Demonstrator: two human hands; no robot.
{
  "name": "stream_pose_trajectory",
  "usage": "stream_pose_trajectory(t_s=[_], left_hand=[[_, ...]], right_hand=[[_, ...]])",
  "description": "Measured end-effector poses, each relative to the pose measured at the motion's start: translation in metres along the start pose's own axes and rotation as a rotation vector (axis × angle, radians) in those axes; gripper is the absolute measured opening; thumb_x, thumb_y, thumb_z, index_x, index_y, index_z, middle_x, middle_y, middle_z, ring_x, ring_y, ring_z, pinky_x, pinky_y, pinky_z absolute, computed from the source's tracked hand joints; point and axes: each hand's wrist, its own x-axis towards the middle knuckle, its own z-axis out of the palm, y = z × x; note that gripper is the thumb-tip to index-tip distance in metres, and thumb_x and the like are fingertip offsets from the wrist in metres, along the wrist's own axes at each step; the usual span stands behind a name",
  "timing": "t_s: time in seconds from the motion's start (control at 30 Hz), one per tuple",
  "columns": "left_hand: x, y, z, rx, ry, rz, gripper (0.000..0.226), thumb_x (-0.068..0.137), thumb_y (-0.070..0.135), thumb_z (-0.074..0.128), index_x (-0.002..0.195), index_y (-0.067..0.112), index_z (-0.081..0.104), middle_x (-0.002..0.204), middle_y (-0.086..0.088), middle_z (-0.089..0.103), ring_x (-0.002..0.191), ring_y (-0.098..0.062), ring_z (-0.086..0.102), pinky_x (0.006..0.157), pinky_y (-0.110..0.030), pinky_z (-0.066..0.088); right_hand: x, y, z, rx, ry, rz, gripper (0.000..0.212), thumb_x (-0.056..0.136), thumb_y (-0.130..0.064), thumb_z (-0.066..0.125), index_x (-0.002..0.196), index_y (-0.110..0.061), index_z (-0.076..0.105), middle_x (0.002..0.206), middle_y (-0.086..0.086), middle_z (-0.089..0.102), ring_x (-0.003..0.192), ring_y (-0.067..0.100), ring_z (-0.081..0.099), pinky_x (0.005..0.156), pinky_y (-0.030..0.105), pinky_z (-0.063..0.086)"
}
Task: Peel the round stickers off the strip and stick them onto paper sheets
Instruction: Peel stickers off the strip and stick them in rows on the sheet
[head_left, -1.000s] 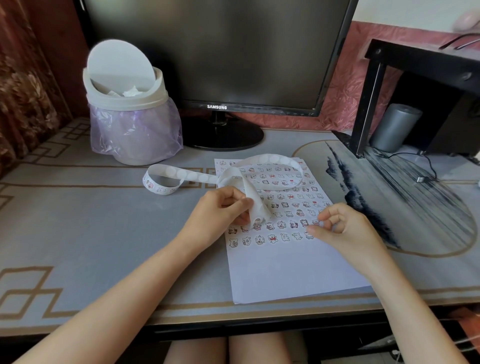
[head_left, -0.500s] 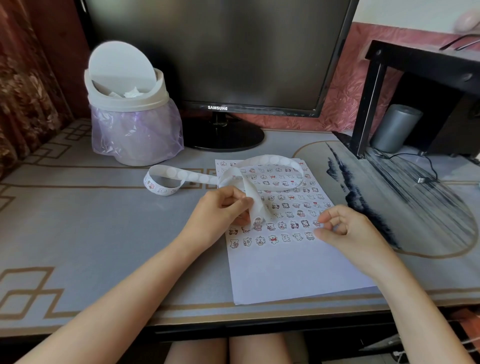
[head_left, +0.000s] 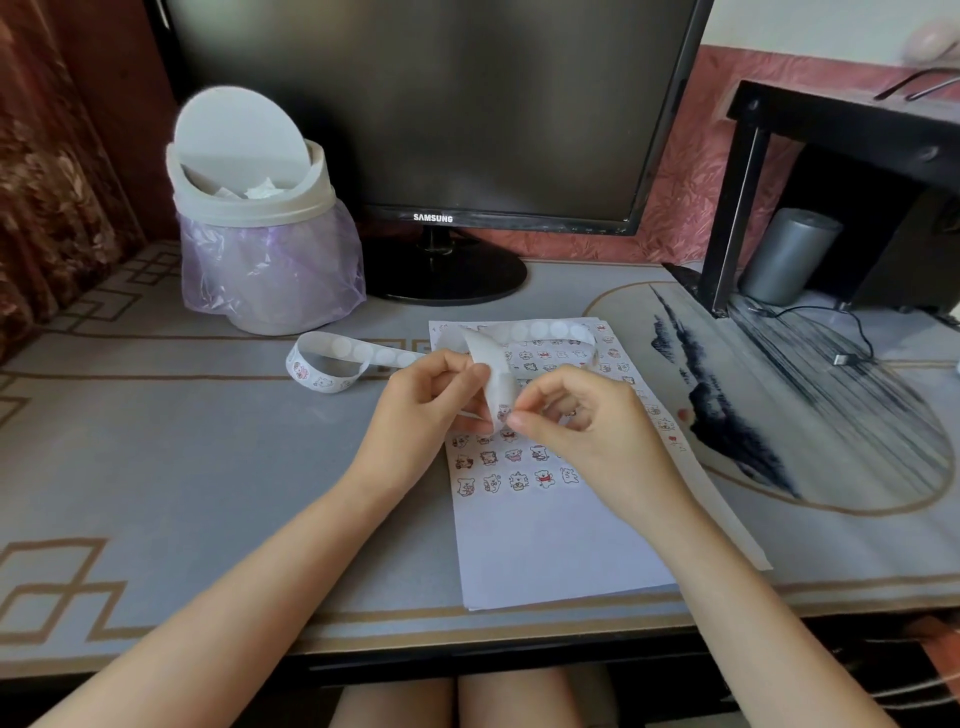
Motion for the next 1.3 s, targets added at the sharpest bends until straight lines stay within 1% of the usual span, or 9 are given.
stream_pose_trajectory(t_s=[0.07,0.2,0.37,0.57,0.67,0.77,0.9,1.13,1.3], left_hand=[[0.0007,0.0001,0.0001,-0.028,0.006,-0.004,0.015,0.095,0.013,0.054,0.087,0.002,0.059,0.072,-0.011,0.066,0.065,-0.015,0.064,0.062,-0.023,0.055],[0.0010,-0.0003,0.0002,-0.044,-0.010,-0.005,0.015,0.095,0.013,0.053,0.088,0.001,0.059,0.071,-0.009,0.066,0.066,-0.014,0.064,0.061,-0.023,0.055],[0.0010,0.0001,0.0006,-0.037,-0.020,0.007,0.014,0.095,0.012,0.053,0.088,0.003,0.059,0.068,-0.004,0.067,0.064,-0.013,0.064,0.057,-0.020,0.052],[-0.0001,0.0020,0.0016,-0.045,-0.031,0.004,0.024,0.096,0.019,0.052,0.082,0.001,0.060,0.065,0.001,0.062,0.062,-0.012,0.062,0.062,-0.026,0.055],[-0.0011,0.0018,0.0024,-0.014,-0.055,0.002,0.020,0.093,0.018,0.057,0.080,0.003,0.062,0.067,-0.002,0.064,0.066,-0.013,0.063,0.067,-0.028,0.057],[-0.0015,0.0001,0.0022,0.035,-0.065,-0.004,0.009,0.091,0.012,0.061,0.083,0.007,0.063,0.066,-0.004,0.066,0.065,-0.014,0.064,0.068,-0.023,0.055],[-0.0007,-0.0005,0.0013,0.032,-0.066,0.004,0.010,0.091,0.011,0.059,0.085,0.004,0.062,0.066,-0.006,0.066,0.065,-0.016,0.064,0.068,-0.024,0.056],[-0.0006,-0.0008,0.0007,0.033,-0.095,0.007,0.014,0.092,0.011,0.058,0.088,-0.001,0.064,0.068,-0.007,0.065,0.068,-0.019,0.064,0.073,-0.028,0.057],[-0.0008,-0.0011,0.0007,0.039,-0.103,0.004,0.013,0.093,0.010,0.057,0.085,0.003,0.064,0.069,-0.008,0.065,0.068,-0.020,0.064,0.074,-0.030,0.057]], right_hand=[[0.0022,0.0015,0.0021,0.002,0.015,0.002,0.011,0.078,-0.013,0.076,0.080,-0.021,0.069,0.075,-0.010,0.068,0.075,0.018,0.060,0.066,0.026,0.047],[0.0047,0.0035,0.0022,0.028,0.072,0.000,0.014,0.078,-0.011,0.075,0.081,-0.023,0.070,0.079,-0.007,0.071,0.077,0.014,0.063,0.074,0.038,0.053],[0.0063,0.0038,0.0030,0.130,0.073,0.028,0.009,0.077,-0.007,0.075,0.081,-0.015,0.072,0.075,0.000,0.072,0.068,0.006,0.061,0.066,0.023,0.048],[0.0095,0.0045,0.0027,0.161,0.128,0.025,0.014,0.077,-0.004,0.074,0.076,-0.018,0.069,0.070,-0.008,0.069,0.065,0.002,0.058,0.064,0.014,0.044],[0.0105,0.0058,0.0013,0.150,0.167,0.005,0.015,0.078,-0.004,0.073,0.078,-0.018,0.069,0.075,-0.005,0.069,0.071,0.007,0.061,0.071,0.019,0.048],[0.0103,0.0074,0.0009,0.113,0.156,-0.005,0.014,0.078,-0.006,0.073,0.079,-0.019,0.069,0.077,-0.005,0.069,0.074,0.008,0.061,0.074,0.024,0.049],[0.0092,0.0083,0.0019,0.112,0.139,-0.013,0.010,0.078,-0.008,0.074,0.081,-0.017,0.070,0.076,-0.007,0.069,0.073,0.006,0.060,0.073,0.025,0.048],[0.0088,0.0076,0.0020,0.088,0.140,-0.010,0.013,0.077,-0.011,0.075,0.085,-0.020,0.072,0.082,-0.004,0.071,0.077,0.013,0.063,0.078,0.036,0.051],[0.0086,0.0079,0.0018,0.074,0.134,-0.029,0.012,0.077,-0.011,0.075,0.083,-0.021,0.072,0.079,-0.004,0.072,0.077,0.017,0.064,0.077,0.039,0.051]])
